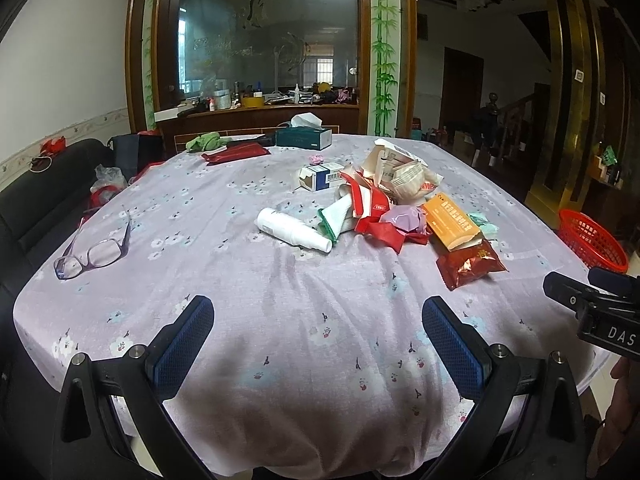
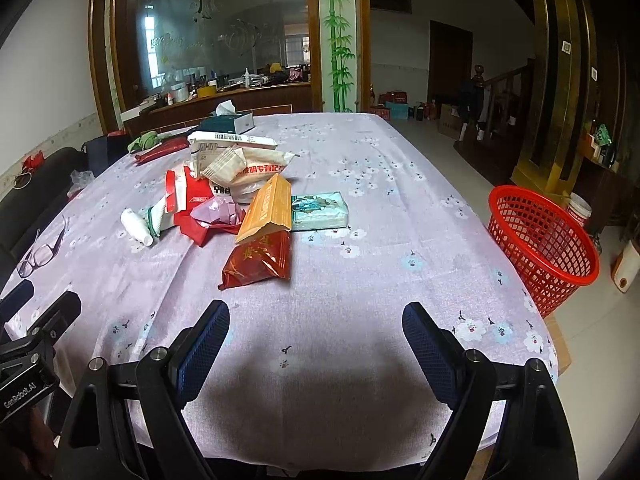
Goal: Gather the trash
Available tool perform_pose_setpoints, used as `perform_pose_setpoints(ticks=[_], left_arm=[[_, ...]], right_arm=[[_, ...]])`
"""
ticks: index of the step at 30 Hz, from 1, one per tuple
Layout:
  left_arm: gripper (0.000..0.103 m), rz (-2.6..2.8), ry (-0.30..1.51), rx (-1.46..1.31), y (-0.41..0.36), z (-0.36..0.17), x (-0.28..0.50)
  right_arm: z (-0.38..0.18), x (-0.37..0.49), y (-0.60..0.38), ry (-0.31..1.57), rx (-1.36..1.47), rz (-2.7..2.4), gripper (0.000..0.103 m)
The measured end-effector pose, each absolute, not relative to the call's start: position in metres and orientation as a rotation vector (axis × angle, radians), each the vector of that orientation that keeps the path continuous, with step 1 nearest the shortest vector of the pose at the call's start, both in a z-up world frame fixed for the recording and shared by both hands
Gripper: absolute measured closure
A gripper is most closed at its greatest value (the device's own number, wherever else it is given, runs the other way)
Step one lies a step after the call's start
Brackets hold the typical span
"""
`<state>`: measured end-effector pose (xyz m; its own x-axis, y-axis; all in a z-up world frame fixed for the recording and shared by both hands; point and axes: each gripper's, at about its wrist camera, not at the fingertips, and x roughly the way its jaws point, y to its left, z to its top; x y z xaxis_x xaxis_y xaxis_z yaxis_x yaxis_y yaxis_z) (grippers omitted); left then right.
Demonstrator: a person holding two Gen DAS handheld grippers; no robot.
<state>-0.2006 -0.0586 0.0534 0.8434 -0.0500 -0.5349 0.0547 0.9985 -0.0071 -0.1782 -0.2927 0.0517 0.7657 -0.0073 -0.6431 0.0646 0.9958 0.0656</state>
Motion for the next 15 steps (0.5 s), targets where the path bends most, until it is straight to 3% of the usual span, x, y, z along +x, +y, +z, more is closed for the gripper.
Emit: perform_pose_setpoints(ticks=[15], left_arm=[[0.000, -0.056, 0.564, 0.011, -0.0597, 0.0537, -0.2002]], right_arm=[[0.0501, -0.1772, -0.2921, 0.703, 0.077, -0.041, 0.012]])
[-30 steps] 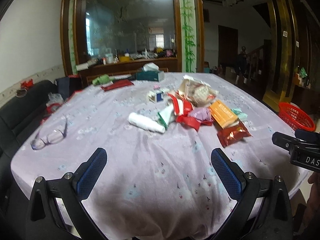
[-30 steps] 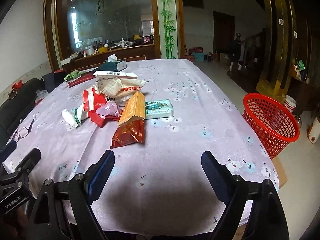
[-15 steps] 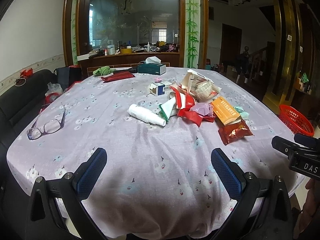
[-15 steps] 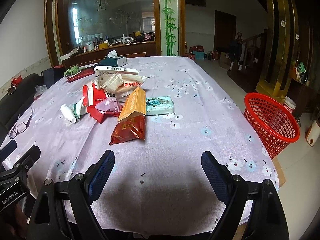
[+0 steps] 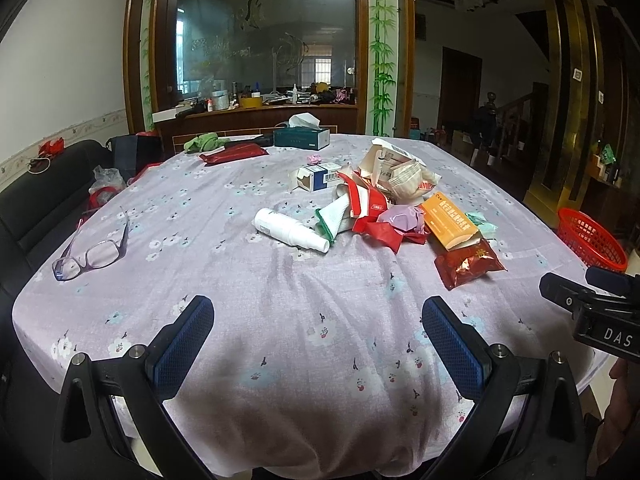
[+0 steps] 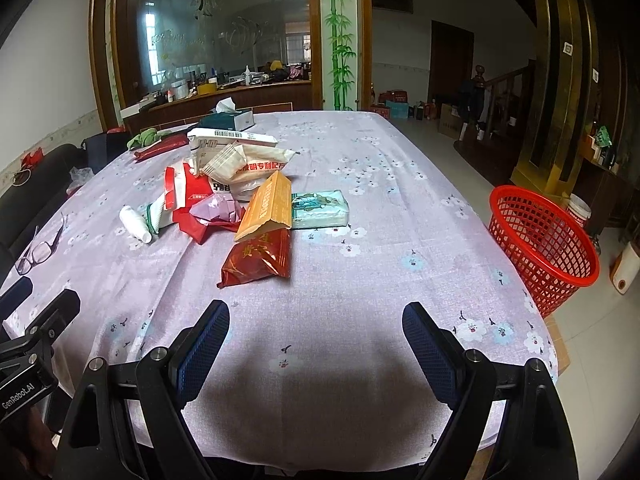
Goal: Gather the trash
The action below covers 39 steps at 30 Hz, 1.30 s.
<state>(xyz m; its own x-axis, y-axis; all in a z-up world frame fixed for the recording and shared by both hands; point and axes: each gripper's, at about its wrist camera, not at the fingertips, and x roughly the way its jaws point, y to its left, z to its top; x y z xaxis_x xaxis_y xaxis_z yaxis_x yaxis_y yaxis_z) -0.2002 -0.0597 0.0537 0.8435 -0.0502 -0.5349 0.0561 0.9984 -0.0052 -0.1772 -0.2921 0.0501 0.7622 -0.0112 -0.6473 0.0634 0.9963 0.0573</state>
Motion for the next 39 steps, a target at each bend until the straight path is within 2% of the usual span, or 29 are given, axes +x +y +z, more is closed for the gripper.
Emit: perform_pose_setpoints(ticks=[17, 31, 36, 39], left_arm=[[0.000, -0.062, 0.582, 0.002, -0.061, 0.050, -0.198], [0.000, -0.039, 0.647, -0.093, -0.020, 0.054, -0.168], [0.000, -0.065, 0.695, -0.139, -0.007, 0.057, -0.143], [0.005, -0.079, 0.728, -0.183, 0.001, 0.058, -0.125]], right_arm=[[0.046, -0.172, -0.288, 0.731, 0.076, -0.024, 0.012], [0.039, -0.142, -0.297, 0.827, 0.210, 0.130, 0.012], [0.032, -0.114, -0.294, 0.888, 0.262, 0.189, 0.016], [0.026, -0.095, -0.294, 0.921, 0.300, 0.200, 0.022]])
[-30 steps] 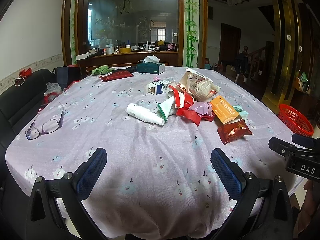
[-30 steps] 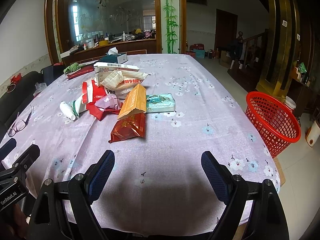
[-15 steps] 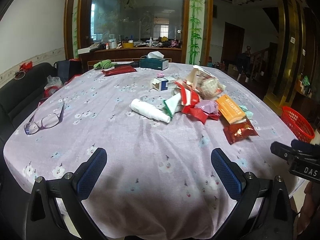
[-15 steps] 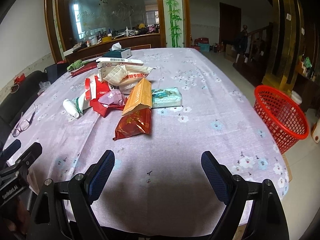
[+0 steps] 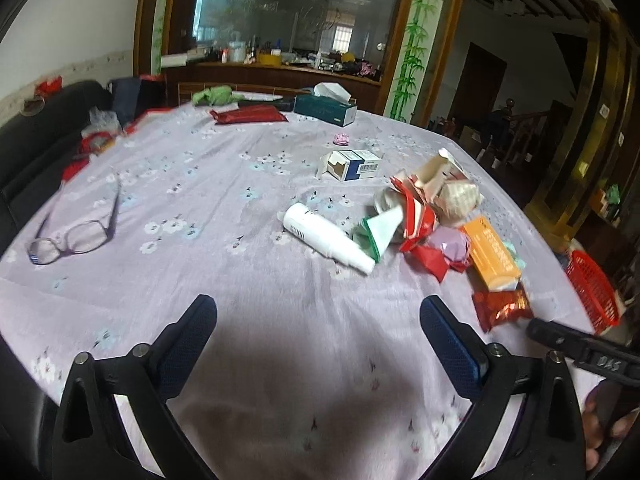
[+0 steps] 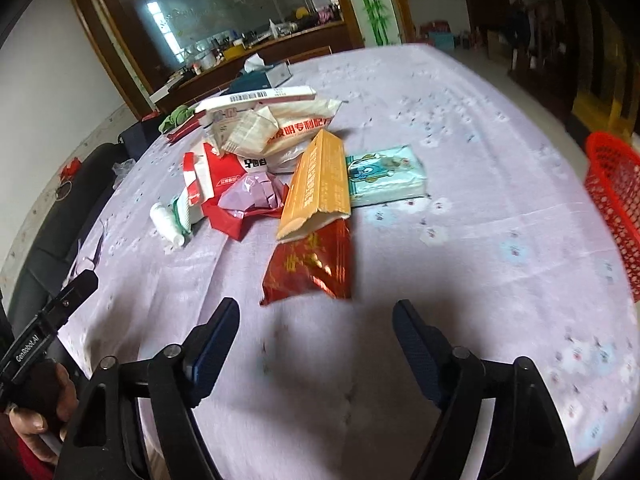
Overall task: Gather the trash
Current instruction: 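Grasp the white lotion bottle with the left tool while the right tool grasps the brown candy wrapper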
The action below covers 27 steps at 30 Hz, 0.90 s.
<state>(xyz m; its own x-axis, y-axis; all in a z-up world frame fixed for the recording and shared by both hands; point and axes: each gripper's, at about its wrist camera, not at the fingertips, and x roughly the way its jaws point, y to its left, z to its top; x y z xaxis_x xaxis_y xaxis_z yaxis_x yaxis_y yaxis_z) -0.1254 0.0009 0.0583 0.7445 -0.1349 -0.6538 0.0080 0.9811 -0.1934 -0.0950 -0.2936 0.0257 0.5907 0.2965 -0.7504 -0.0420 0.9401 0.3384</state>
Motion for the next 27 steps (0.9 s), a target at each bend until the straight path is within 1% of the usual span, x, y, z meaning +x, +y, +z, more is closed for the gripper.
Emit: perform_pose_setpoints(ticks=[2, 4, 6, 7, 8, 14, 16, 17, 19, 21, 24, 26, 27], left_arm=[[0.006, -0.083, 0.744, -0.213, 0.005, 0.058, -0.116], [0.011, -0.091, 0.760, -0.235, 0.008, 0.057, -0.107], [0.013, -0.097, 0.786, -0.269, 0.012, 0.055, -0.096], [0.014, -0.103, 0.794, -0.282, 0.013, 0.055, -0.093], [0.014, -0.109, 0.805, -0.297, 0.014, 0.054, -0.088], [0.016, -0.108, 0.836, -0.369, 0.021, 0.055, -0.057], [0.026, -0.113, 0.858, -0.393, 0.021, 0.052, -0.046], [0.028, -0.106, 0.871, -0.396, 0.020, 0.050, -0.040], [0.039, -0.087, 0.902, -0.401, 0.018, 0.044, -0.028], [0.041, -0.077, 0.923, -0.407, 0.017, 0.038, -0.018], [0.051, -0.059, 0.947, -0.403, 0.015, 0.031, -0.007], [0.055, -0.053, 0.962, -0.386, 0.012, 0.027, 0.001], [0.061, -0.050, 0.967, -0.377, 0.011, 0.025, 0.004]], right_arm=[[0.023, -0.083, -0.293, 0.932, 0.318, 0.196, 0.027], [0.019, -0.072, -0.291, 0.944, 0.329, 0.193, 0.030], [0.015, -0.064, -0.291, 0.965, 0.350, 0.192, 0.044], [0.013, -0.061, -0.291, 0.972, 0.377, 0.217, 0.054], [0.013, -0.061, -0.291, 0.975, 0.391, 0.228, 0.058], [0.022, -0.079, -0.292, 0.921, 0.377, 0.232, 0.060], [0.026, -0.086, -0.293, 0.902, 0.371, 0.233, 0.060], [0.029, -0.089, -0.295, 0.892, 0.369, 0.234, 0.060], [0.033, -0.095, -0.299, 0.878, 0.373, 0.236, 0.060], [0.037, -0.100, -0.303, 0.861, 0.376, 0.238, 0.060], [0.044, -0.107, -0.307, 0.832, 0.363, 0.231, 0.060], [0.046, -0.108, -0.309, 0.822, 0.365, 0.234, 0.060], [0.047, -0.109, -0.310, 0.818, 0.366, 0.234, 0.060]])
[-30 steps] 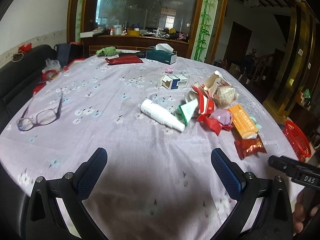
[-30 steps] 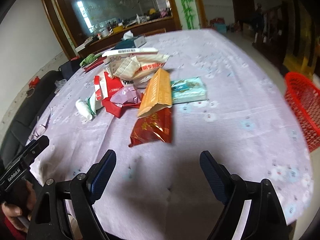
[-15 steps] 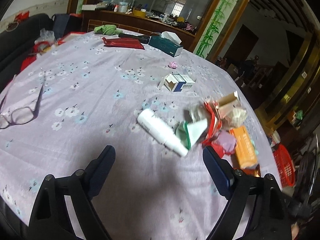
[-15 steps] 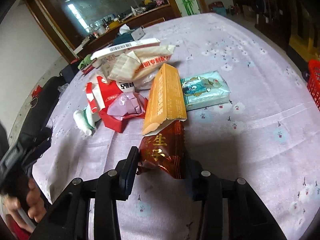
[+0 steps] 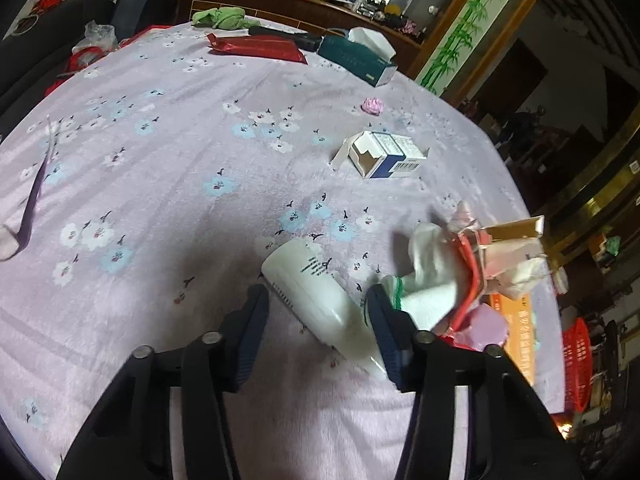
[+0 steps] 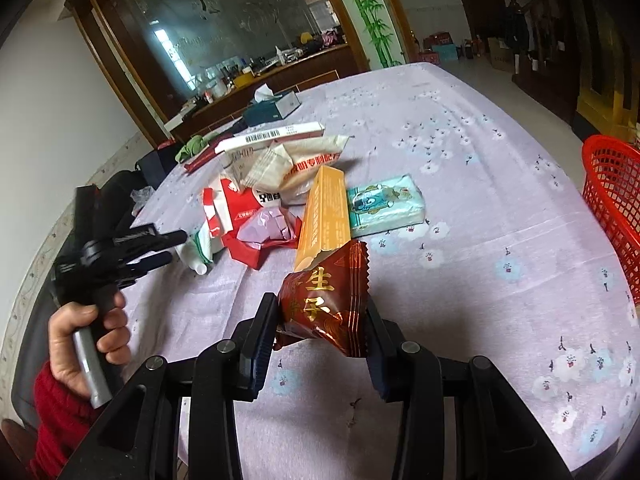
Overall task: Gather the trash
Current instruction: 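Grasp the white lotion bottle with the left tool while the right tool grasps the brown candy wrapper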
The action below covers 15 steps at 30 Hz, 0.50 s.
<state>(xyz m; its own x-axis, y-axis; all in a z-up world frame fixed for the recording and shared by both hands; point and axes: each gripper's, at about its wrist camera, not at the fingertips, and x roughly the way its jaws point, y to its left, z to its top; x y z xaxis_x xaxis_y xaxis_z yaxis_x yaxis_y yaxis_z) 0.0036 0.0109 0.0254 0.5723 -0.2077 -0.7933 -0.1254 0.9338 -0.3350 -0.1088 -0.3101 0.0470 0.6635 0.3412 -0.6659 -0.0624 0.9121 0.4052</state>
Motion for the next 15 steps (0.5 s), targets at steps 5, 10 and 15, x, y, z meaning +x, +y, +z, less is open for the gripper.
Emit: perform_pose_setpoints(ticks=[5, 10, 15], left_arm=[[0.063, -0.064, 1.013, -0.323, 0.000, 0.014, 0.018], [0.074, -0.075, 0.986, -0.265, -0.005, 0.012, 0.008], [0.074, -0.111, 0.918, -0.236, -0.004, 0.022, -0.021]], right_arm=[[0.048, -0.109, -0.313, 0.805, 0.369, 0.229, 0.060], [0.048, -0.110, -0.315, 0.797, 0.366, 0.221, 0.060], [0.049, -0.113, -0.321, 0.786, 0.369, 0.208, 0.060]])
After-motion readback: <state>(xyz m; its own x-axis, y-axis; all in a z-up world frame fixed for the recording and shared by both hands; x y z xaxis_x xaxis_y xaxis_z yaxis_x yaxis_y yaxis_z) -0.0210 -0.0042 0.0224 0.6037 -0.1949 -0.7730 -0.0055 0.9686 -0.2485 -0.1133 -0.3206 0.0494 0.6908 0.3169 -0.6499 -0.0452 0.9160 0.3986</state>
